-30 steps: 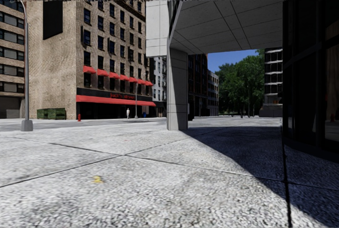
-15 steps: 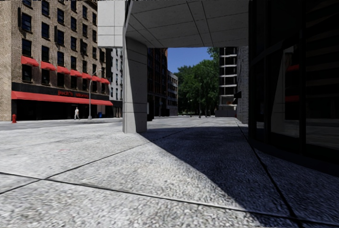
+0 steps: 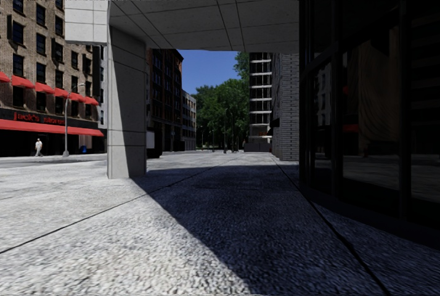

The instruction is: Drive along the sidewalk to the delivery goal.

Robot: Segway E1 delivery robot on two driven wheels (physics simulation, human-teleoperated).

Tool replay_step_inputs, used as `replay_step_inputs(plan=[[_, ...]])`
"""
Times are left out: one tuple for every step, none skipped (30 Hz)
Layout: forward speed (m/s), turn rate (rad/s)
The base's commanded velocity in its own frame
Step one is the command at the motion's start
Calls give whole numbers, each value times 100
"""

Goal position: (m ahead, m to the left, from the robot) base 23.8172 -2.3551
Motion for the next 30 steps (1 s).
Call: replay_step_inputs(plan=[[200,0],[200,0],[200,0],[200,0],[200,0],[200,0],[200,0],[200,0],[200,0],[200,0],[200,0],[200,0],[200,0],[200,0],[200,0],[200,0],[200,0],[200,0],[200,0],[200,0],[200,0],[200,0],[200,0],[200,0],[200,0],[200,0],[200,0],[200,0],[200,0],[200,0]])
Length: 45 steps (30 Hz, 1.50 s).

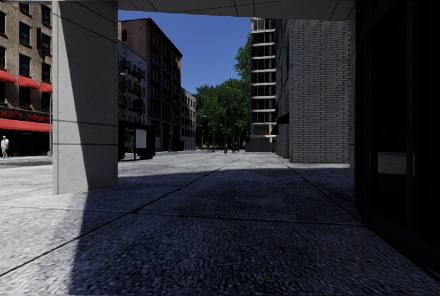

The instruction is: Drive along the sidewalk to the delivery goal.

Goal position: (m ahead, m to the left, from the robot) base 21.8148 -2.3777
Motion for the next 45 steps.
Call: replay_step_inputs(plan=[[200,0],[200,0],[200,0],[200,0],[200,0],[200,0],[200,0],[200,0],[200,0],[200,0],[200,0],[200,0],[200,0],[200,0],[200,0],[200,0],[200,0],[200,0],[200,0],[200,0],[200,0],[200,0],[200,0],[200,0],[200,0],[200,0],[200,0],[200,0],[200,0],[200,0],[200,0],[200,0],[200,0],[200,0],[200,0],[200,0],[200,0],[200,0],[200,0],[200,0],[200,0],[200,0],[200,0],[200,0],[200,0]])
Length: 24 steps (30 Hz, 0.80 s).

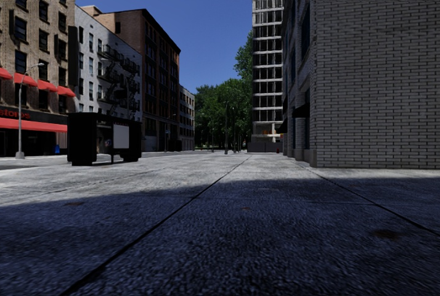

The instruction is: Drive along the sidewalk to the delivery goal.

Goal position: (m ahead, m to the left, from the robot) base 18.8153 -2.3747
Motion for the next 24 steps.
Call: replay_step_inputs(plan=[[200,0],[200,0],[200,0],[200,0],[200,0],[200,0],[200,0],[200,0],[200,0],[200,0],[200,0],[200,0],[200,0],[200,0],[200,0],[200,0],[200,0],[200,0],[200,0],[200,0],[200,0],[200,0],[200,0],[200,0]])
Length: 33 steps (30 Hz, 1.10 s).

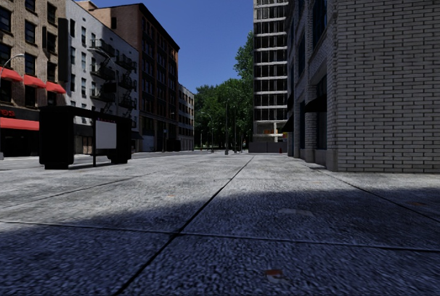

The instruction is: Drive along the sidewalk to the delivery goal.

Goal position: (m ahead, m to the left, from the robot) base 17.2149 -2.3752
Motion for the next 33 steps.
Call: replay_step_inputs(plan=[[200,0],[200,0],[200,0],[200,0],[200,0],[200,0],[200,0],[200,0],[200,0],[200,0],[200,0],[200,0],[200,0],[200,0],[200,0],[200,0],[200,0],[200,0],[200,0],[200,0],[200,0],[200,0],[200,0],[200,0],[200,0],[200,0],[200,0],[200,0],[200,0],[200,0],[200,0],[200,0],[200,0]])
